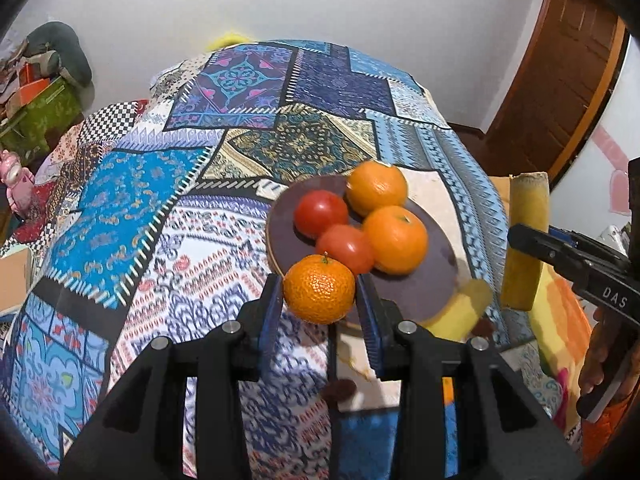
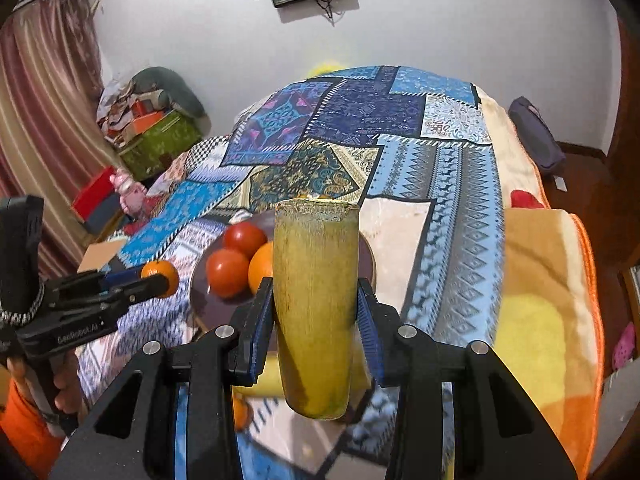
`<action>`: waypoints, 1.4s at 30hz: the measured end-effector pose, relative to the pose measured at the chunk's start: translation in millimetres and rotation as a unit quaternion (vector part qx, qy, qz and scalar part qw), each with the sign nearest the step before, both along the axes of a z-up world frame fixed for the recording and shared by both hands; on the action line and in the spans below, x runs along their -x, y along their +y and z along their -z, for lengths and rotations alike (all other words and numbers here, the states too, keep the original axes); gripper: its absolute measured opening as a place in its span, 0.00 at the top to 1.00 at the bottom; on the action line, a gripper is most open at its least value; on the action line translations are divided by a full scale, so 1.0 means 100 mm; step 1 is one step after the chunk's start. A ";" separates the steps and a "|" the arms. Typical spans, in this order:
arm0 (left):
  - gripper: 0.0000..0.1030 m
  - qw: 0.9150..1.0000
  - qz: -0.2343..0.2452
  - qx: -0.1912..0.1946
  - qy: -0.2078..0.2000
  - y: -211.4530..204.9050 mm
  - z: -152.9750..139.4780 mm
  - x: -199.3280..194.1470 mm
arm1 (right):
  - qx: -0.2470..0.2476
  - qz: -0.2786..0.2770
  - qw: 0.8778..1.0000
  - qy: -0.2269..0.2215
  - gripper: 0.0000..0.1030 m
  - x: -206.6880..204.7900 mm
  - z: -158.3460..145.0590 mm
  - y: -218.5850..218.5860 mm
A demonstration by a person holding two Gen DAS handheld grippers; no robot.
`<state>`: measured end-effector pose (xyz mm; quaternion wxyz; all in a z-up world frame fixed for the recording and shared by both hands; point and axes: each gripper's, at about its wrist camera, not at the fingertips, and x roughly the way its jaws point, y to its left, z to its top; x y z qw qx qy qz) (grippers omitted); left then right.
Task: Organize fruits
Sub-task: 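Place the mandarin and the yellow squash onto the plate and open both tools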
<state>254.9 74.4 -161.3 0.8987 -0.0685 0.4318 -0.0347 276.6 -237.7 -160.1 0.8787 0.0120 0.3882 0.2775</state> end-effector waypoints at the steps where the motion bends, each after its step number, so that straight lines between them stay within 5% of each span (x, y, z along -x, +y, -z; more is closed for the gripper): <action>1: 0.64 1.000 -0.001 0.000 -0.001 0.01 0.00 -0.03 | -0.002 0.002 1.000 0.003 0.65 -0.05 0.02 0.02; 21: 0.64 1.000 -0.013 -0.010 0.023 0.12 0.29 -0.54 | 0.019 0.031 0.996 0.077 0.65 -0.59 0.42 0.21; 42: 0.58 0.999 -0.020 -0.005 0.029 0.16 0.32 -0.53 | 0.028 0.017 0.993 0.111 0.62 -0.53 0.49 0.07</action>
